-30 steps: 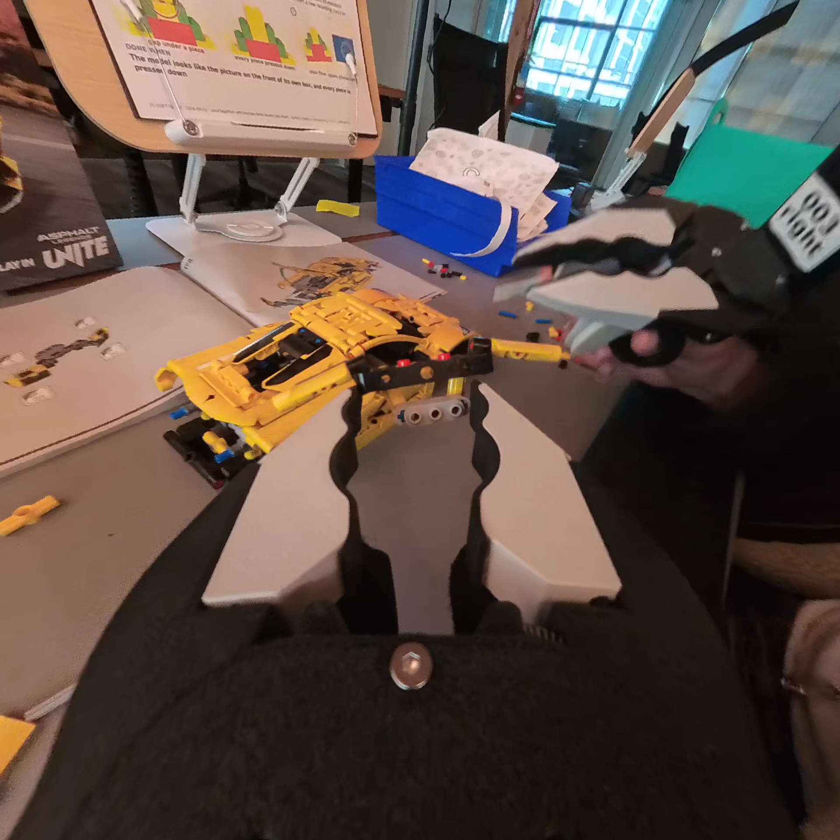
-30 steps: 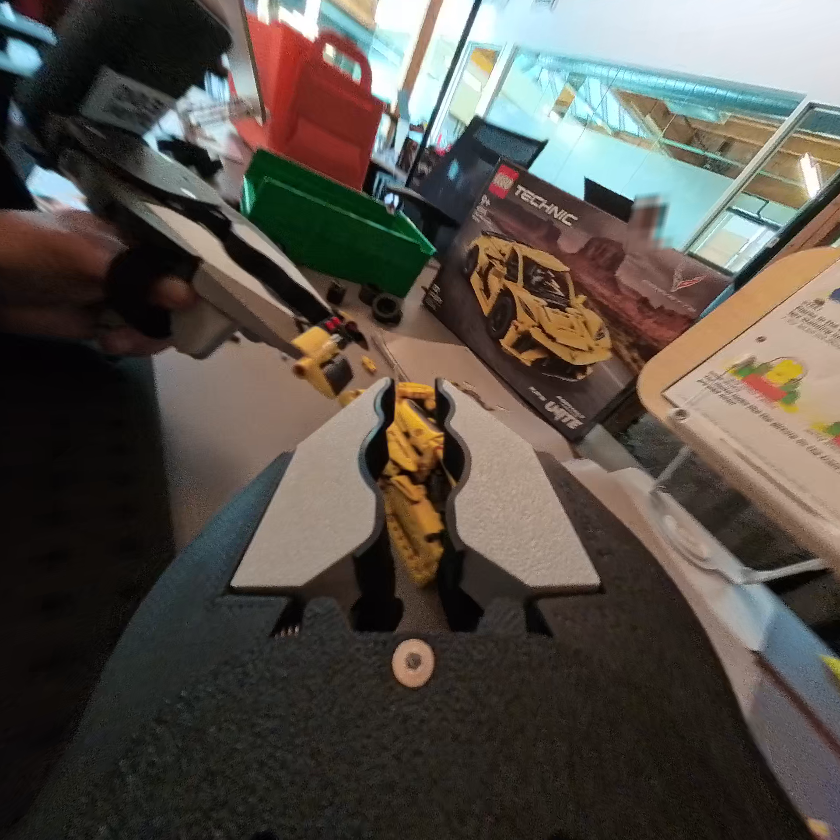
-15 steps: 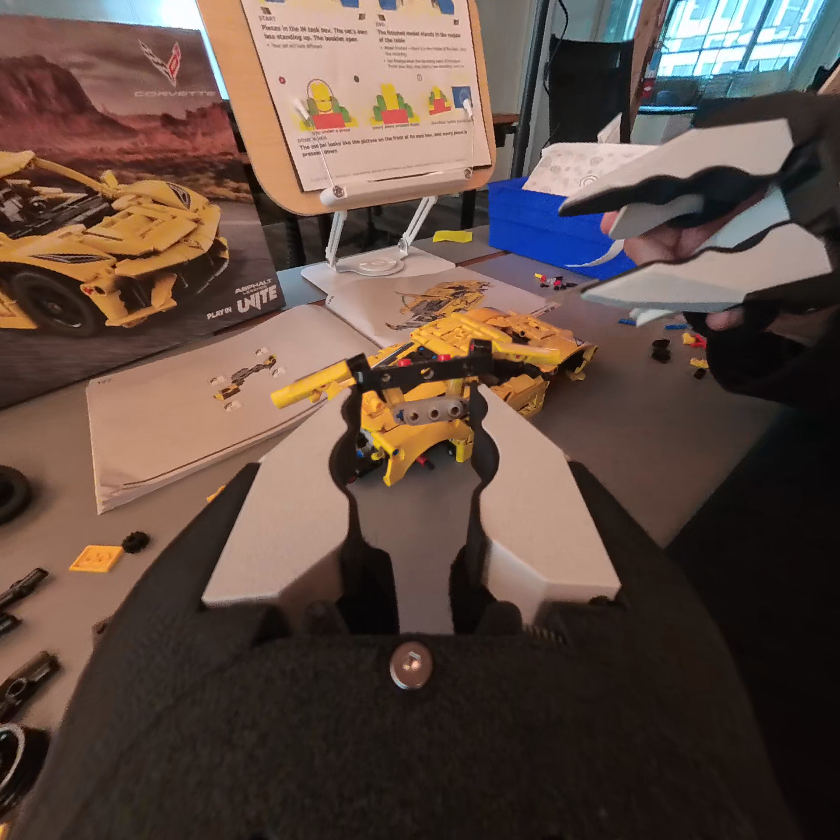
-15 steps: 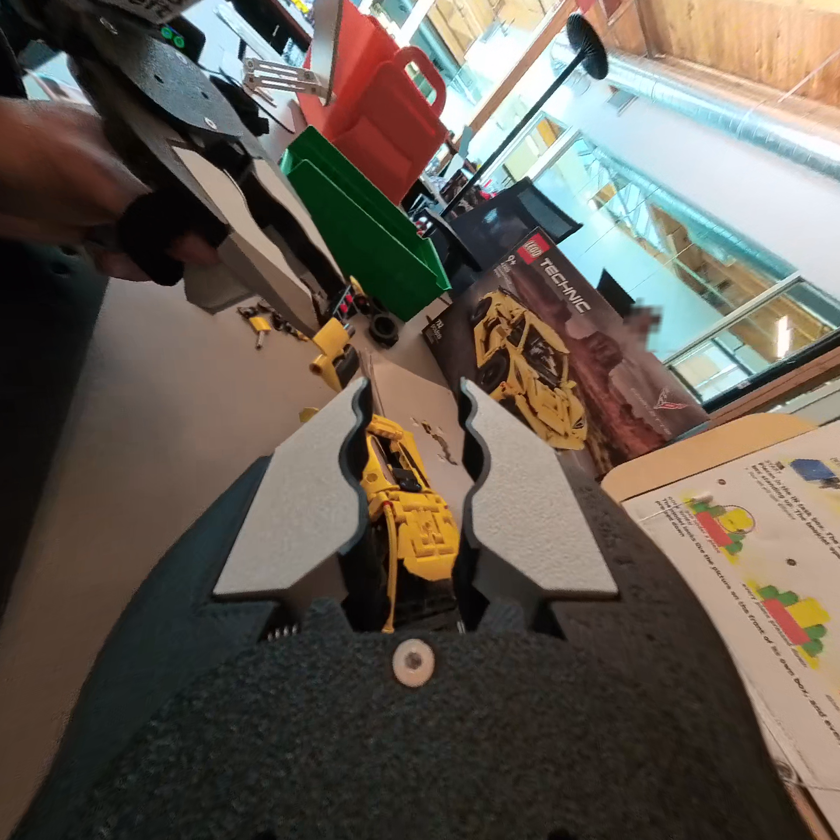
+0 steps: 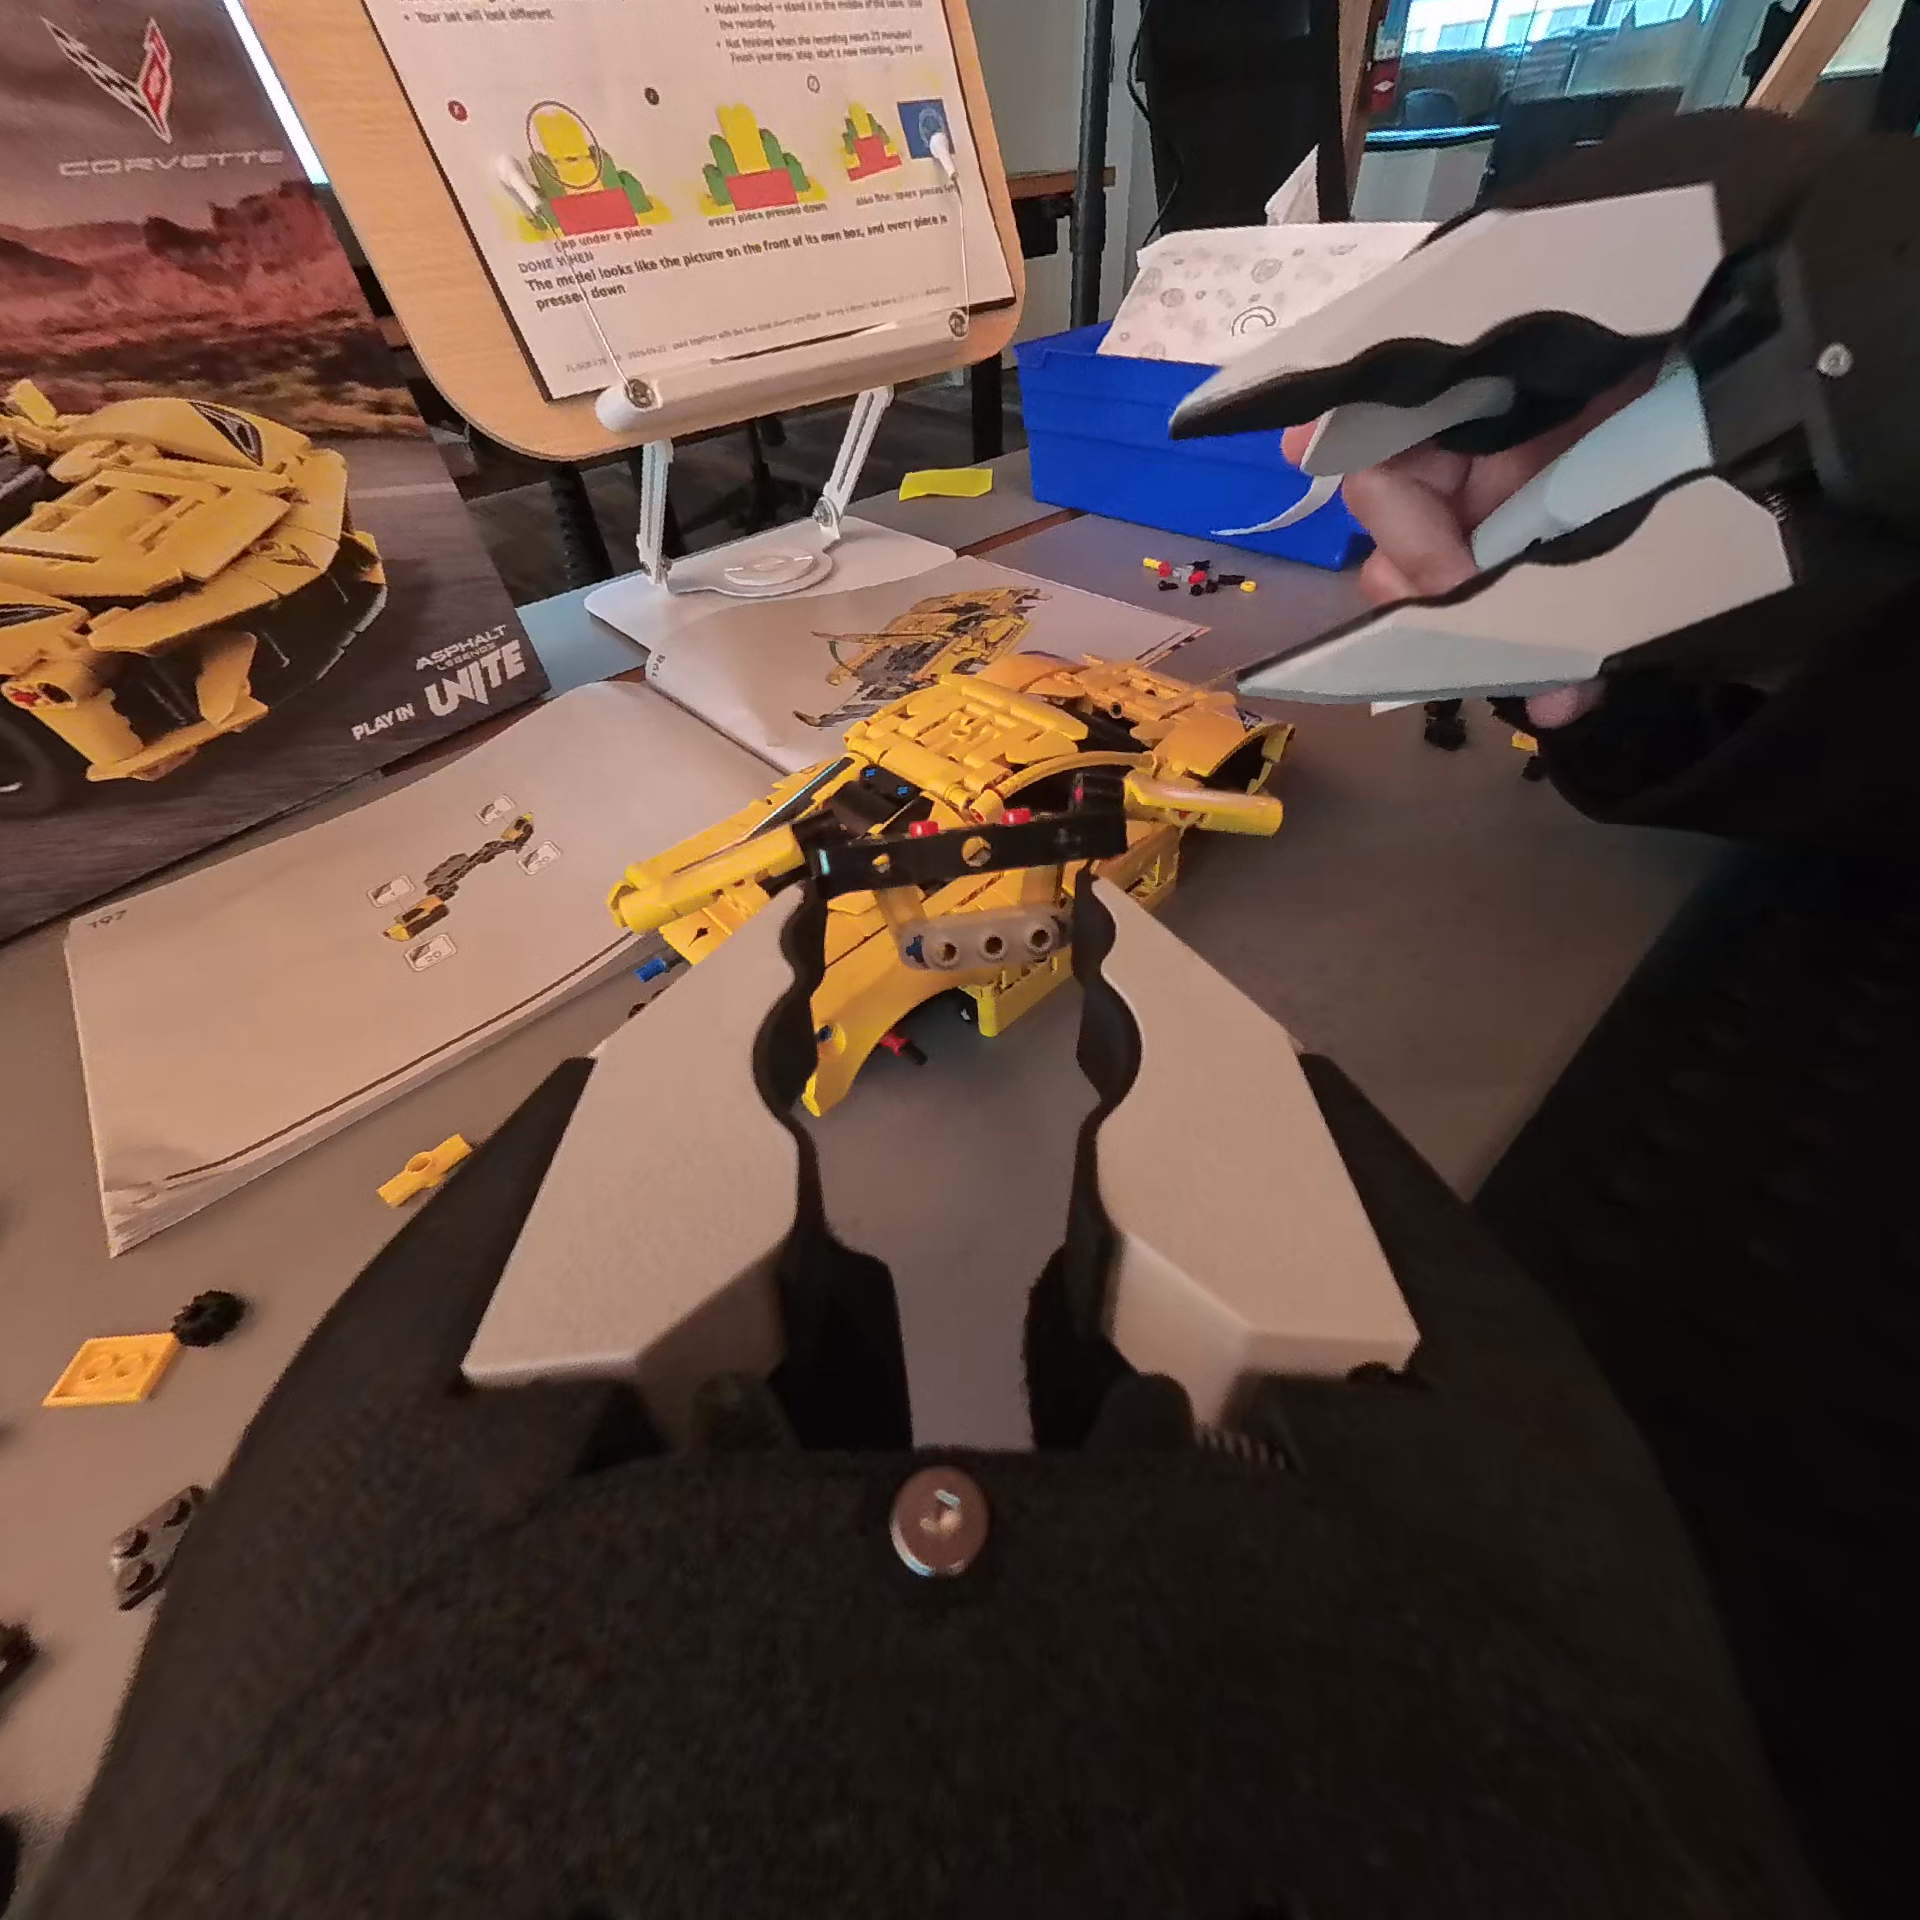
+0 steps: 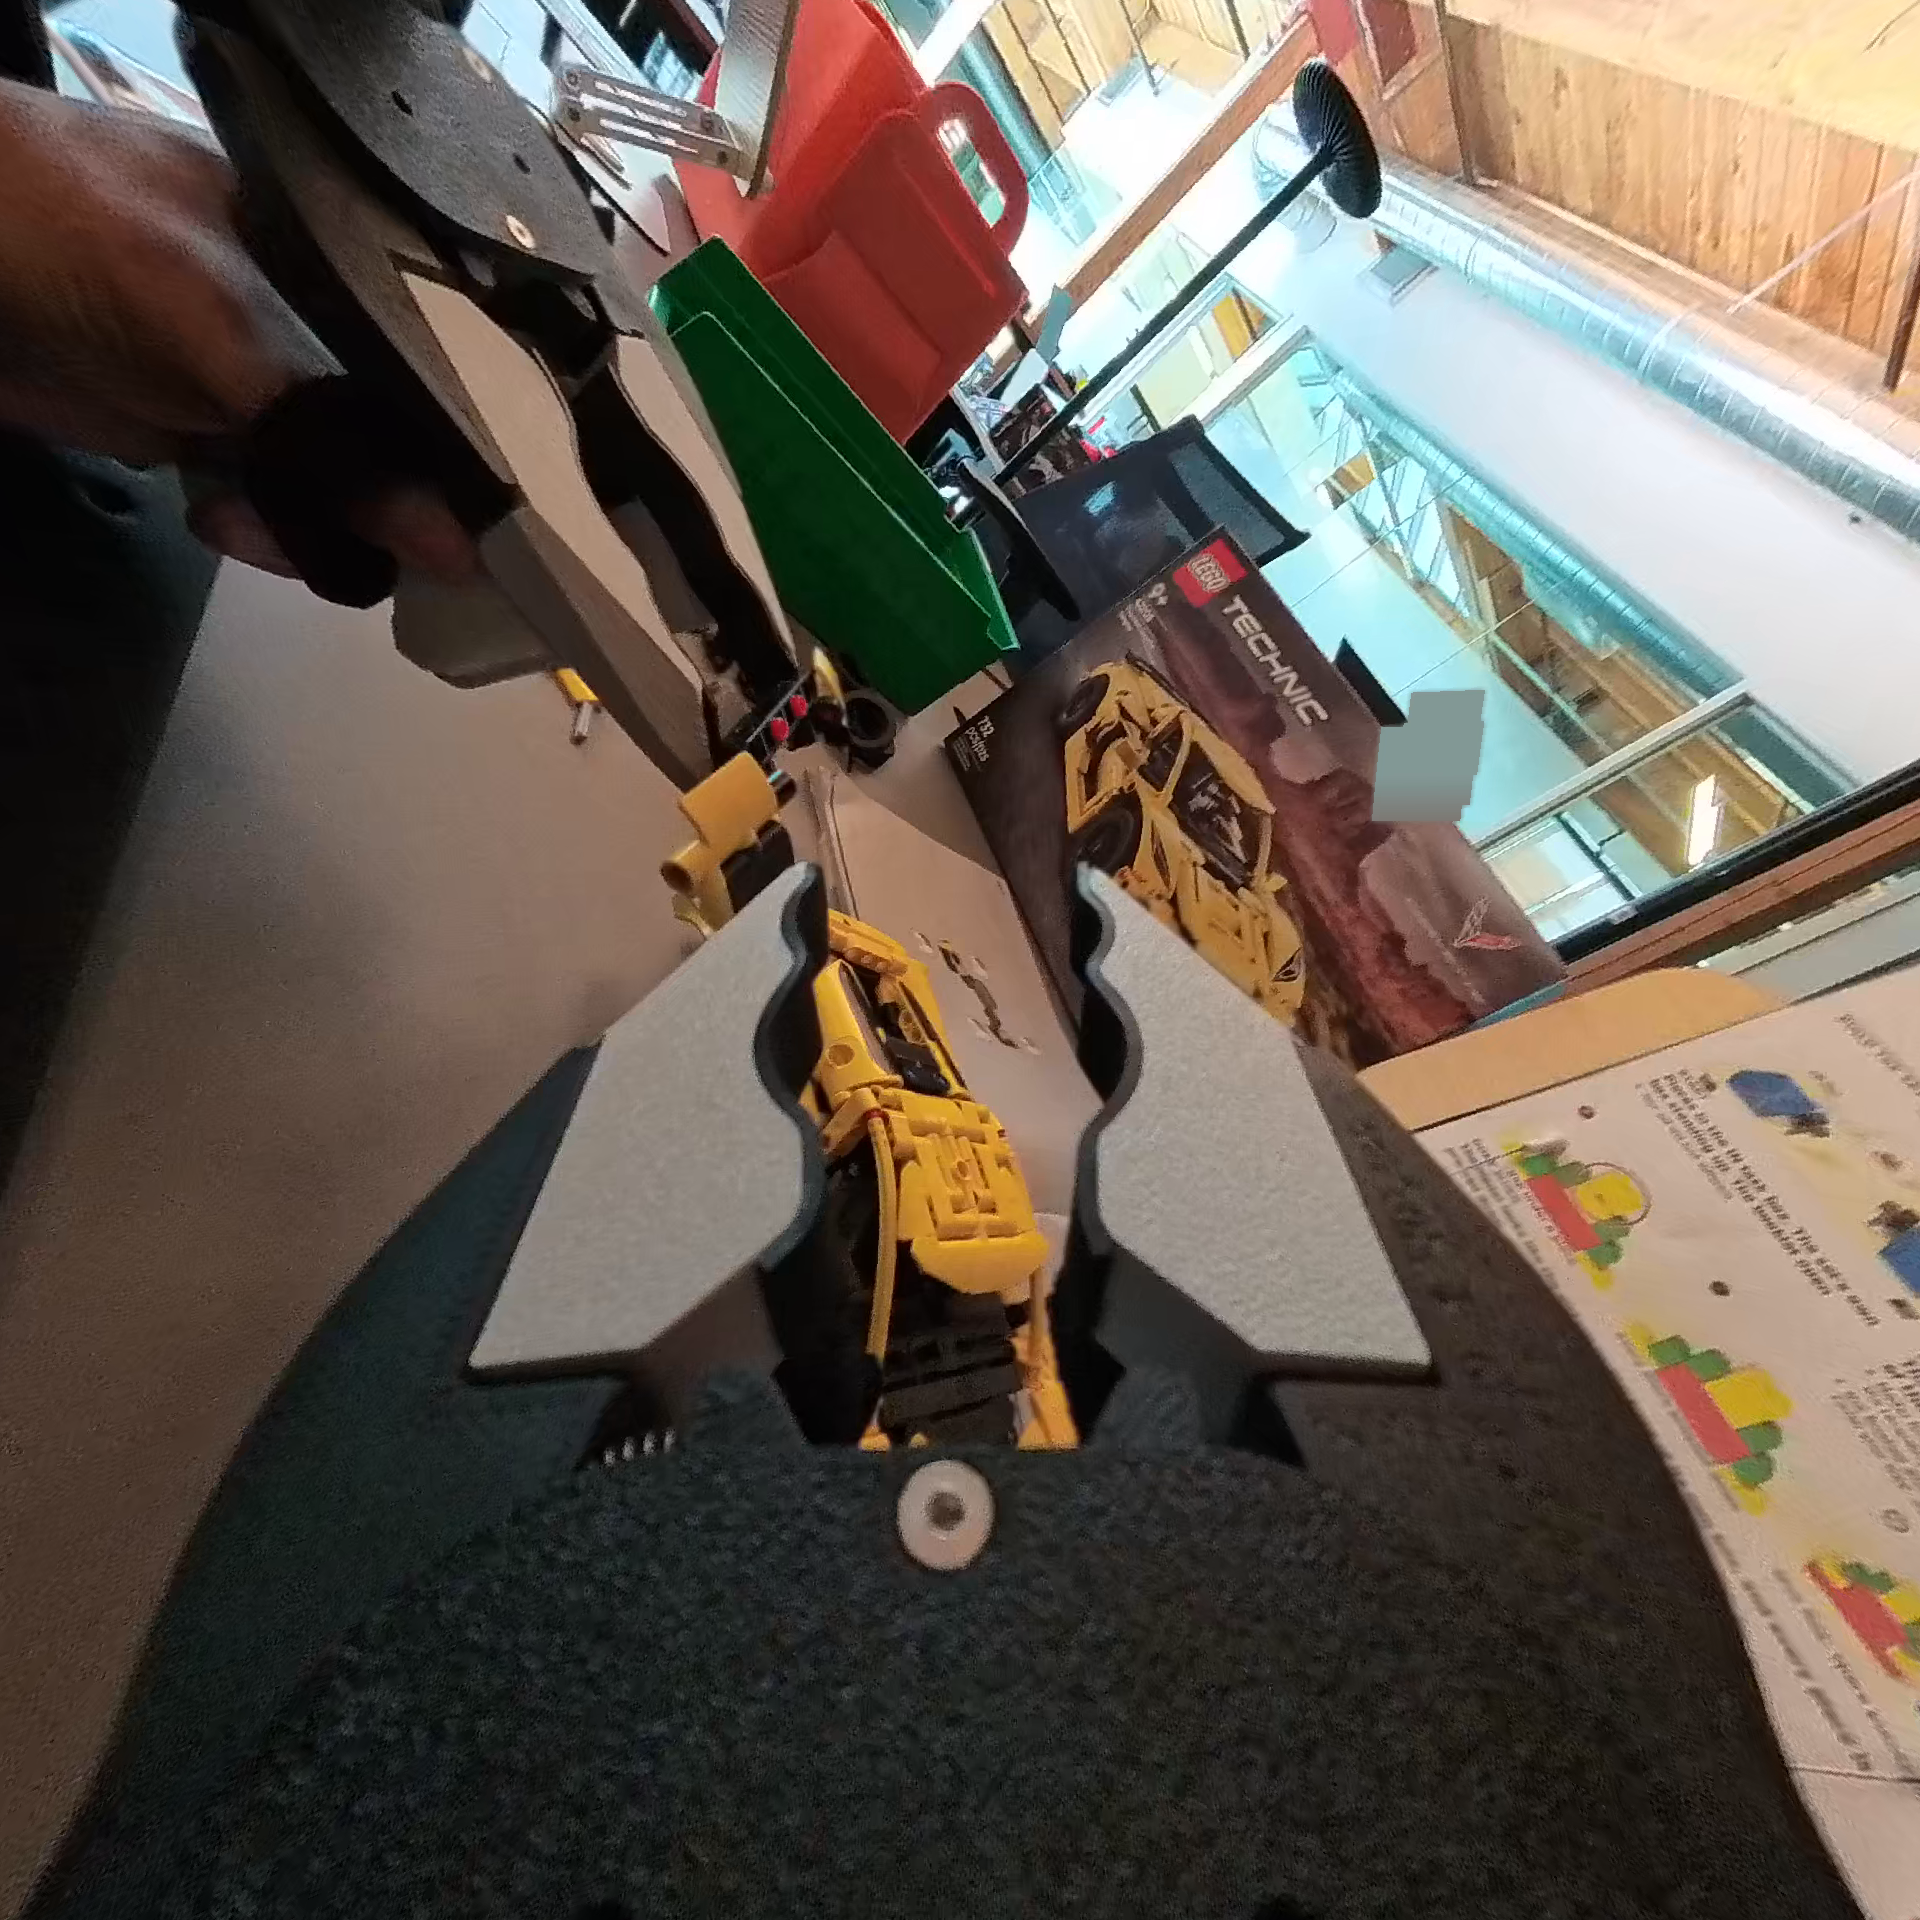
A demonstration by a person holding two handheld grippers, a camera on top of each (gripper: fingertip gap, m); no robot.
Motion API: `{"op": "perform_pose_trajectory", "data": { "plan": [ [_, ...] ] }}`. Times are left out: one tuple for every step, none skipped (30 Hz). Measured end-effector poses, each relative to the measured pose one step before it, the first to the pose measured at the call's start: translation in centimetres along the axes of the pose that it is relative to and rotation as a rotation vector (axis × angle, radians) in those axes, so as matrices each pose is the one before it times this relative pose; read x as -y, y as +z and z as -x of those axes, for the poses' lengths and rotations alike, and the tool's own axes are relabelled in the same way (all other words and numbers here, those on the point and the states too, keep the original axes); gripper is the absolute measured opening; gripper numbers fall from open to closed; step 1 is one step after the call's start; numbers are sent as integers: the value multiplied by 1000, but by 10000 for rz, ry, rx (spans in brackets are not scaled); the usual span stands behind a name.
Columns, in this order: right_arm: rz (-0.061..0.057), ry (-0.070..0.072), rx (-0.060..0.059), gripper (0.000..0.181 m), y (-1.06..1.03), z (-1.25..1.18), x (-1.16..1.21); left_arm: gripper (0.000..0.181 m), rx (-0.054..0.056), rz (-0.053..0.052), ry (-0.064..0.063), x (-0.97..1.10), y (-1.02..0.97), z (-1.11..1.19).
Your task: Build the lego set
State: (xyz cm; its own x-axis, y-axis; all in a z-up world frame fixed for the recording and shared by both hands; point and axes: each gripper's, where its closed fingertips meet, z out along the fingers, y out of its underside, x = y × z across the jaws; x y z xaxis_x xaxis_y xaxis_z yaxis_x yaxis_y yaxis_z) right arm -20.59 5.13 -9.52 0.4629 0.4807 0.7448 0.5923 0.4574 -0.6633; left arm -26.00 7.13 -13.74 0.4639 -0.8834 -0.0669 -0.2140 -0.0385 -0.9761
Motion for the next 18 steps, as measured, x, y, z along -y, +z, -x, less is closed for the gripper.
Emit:
{"op": "perform_pose_trajectory", "data": {
  "plan": [
    [-38,-183,-40,45,-15,96,153,47,45,66,25,-112,39,36],
    [-22,-96,-16,45,3,94,106,47,57,59,5,-98,30,79],
    [-21,-14,23,45,3,98,86,47,19,18,-24,-33,13,53],
    [-32,-1,-8,45,-2,20,80,47,-18,-24,-45,31,-18,7],
    [-20,-7,3,45,-9,23,53,47,-16,-37,-34,59,-20,1],
    [-1,-16,-31,45,0,-37,6,47,-11,-20,-8,34,-10,-20],
    [-32,-27,-16,45,-19,-17,40,47,-29,-3,9,6,1,-57],
    [-63,-7,-2,45,-41,2,93,47,-76,-1,3,1,36,-145],
    [-64,24,27,45,-43,34,119,47,-145,-11,-24,5,49,-230],
    [-86,6,-50,45,-35,-58,154,47,-168,-13,-45,7,51,-255],
    [-68,-15,11,45,-34,39,145,47,-102,0,-26,-12,43,-148],
    [-55,-5,57,45,-14,134,128,47,-41,3,2,-8,26,-70],
    [-47,-7,48,45,-3,135,105,47,-43,-13,-12,17,5,-55],
    [-65,-29,115,45,-19,246,120,47,-67,-33,-44,38,-5,-67],
    [-88,-51,58,45,-29,161,146,47,-93,-28,-78,20,-8,-84],
    [-44,-57,28,45,-8,116,75,47,-129,-17,-95,4,23,-130],
    [-24,-69,61,45,-8,145,37,48,-174,-24,-103,5,23,-186],
    [-62,-87,78,45,-51,176,95,48,-225,-38,-119,29,38,-271]
  ]
}}
